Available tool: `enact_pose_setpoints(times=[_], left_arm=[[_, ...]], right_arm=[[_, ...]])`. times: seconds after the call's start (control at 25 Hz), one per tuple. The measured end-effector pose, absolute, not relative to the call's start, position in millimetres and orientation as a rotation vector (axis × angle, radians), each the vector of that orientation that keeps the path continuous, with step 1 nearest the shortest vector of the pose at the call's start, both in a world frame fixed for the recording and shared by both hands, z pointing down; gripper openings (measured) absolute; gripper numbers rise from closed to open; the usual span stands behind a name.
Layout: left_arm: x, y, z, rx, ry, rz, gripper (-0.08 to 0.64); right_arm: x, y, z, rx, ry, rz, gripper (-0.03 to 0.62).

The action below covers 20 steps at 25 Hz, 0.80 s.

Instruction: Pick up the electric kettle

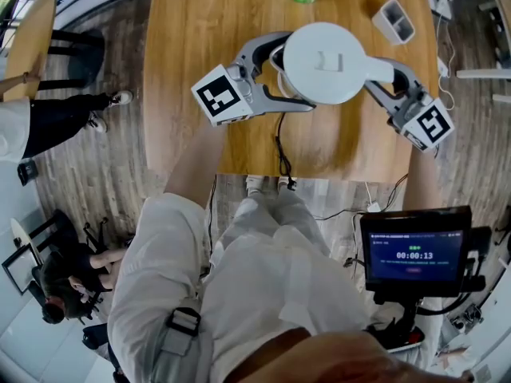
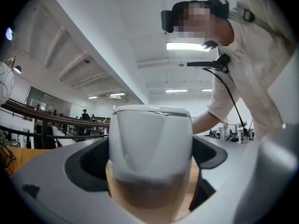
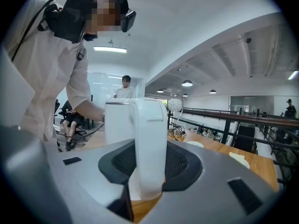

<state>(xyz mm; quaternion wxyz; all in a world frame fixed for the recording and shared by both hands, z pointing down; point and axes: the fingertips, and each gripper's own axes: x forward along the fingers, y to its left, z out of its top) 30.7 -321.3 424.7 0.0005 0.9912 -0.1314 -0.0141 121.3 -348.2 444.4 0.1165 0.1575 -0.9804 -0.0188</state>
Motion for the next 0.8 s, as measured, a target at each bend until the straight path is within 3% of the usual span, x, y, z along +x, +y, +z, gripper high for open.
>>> enact_pose_setpoints(times=[0.8], left_arm=[[41, -298, 353, 3.187, -0.360, -0.023, 0.546]], right_arm=[[135, -319, 381, 0.505, -2.866, -0.187, 0.132]])
